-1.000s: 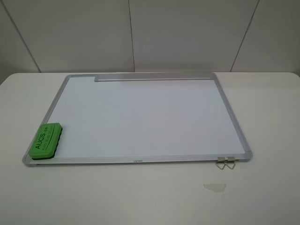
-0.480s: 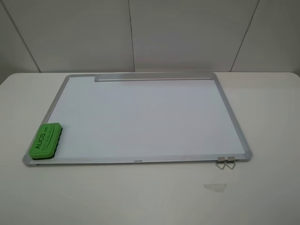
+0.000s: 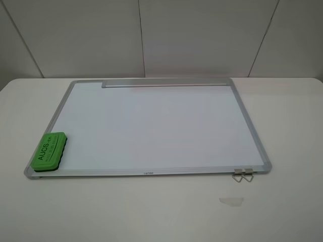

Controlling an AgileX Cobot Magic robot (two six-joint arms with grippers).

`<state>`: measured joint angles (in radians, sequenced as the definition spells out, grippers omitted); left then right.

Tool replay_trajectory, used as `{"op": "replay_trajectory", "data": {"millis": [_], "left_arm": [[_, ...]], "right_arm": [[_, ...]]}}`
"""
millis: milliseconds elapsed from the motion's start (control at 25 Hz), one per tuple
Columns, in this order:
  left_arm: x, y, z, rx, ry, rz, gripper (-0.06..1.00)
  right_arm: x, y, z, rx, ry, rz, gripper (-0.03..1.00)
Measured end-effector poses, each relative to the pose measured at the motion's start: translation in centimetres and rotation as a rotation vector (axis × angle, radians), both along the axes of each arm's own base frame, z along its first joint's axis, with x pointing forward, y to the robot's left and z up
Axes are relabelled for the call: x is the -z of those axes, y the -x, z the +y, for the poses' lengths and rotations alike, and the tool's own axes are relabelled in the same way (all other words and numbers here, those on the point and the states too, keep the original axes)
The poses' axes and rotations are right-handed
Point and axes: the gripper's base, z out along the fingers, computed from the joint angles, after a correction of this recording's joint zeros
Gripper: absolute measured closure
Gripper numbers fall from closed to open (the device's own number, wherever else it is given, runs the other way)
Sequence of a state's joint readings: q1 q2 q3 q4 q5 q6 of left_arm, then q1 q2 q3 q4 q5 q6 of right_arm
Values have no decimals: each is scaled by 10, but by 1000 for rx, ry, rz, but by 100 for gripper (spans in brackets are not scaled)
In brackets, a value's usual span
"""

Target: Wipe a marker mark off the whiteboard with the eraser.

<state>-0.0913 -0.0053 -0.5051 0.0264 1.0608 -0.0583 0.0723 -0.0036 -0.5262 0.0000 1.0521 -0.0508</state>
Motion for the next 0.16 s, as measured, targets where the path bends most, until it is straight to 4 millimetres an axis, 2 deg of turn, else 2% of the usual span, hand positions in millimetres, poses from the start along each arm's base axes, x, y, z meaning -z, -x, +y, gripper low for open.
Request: {"op": "replay_trajectory", "data": {"millis": [160], "left_arm": [[0, 0, 0, 0, 1, 0, 32]], "right_arm": [[0, 0, 0, 0, 0, 0, 15]]}}
